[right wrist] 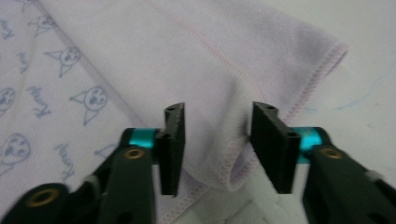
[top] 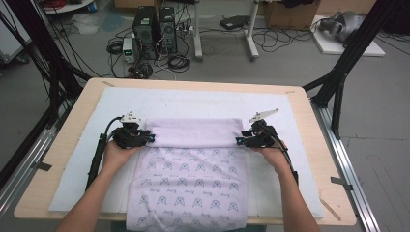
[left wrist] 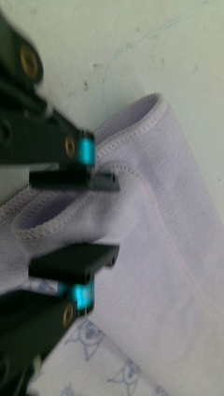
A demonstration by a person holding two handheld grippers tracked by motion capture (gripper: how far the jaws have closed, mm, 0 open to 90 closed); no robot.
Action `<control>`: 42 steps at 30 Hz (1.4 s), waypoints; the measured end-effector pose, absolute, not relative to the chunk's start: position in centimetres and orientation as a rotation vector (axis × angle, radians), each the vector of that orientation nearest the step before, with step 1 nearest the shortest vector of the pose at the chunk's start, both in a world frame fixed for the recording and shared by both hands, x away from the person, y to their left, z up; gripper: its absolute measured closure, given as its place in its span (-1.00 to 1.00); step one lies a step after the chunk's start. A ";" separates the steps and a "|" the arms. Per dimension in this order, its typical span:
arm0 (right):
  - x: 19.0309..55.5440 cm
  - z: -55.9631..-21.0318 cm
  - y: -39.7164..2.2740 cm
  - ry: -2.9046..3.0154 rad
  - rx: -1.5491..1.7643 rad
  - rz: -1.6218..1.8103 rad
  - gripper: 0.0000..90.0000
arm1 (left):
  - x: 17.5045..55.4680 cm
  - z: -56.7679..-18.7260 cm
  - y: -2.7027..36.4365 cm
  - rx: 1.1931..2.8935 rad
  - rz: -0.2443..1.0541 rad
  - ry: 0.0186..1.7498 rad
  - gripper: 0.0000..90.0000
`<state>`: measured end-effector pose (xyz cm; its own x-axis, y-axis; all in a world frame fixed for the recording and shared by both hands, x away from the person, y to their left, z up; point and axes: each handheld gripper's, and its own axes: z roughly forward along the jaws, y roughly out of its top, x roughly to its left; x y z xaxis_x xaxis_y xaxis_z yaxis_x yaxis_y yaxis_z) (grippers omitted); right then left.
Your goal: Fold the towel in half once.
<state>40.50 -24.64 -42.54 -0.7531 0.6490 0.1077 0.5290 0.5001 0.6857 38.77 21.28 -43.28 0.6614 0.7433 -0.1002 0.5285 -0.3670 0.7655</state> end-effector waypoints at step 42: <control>32.2 -42.4 -22.5 2.734 0.736 1.279 0.16 | 32.2 -43.1 22.1 2.122 0.293 0.829 0.40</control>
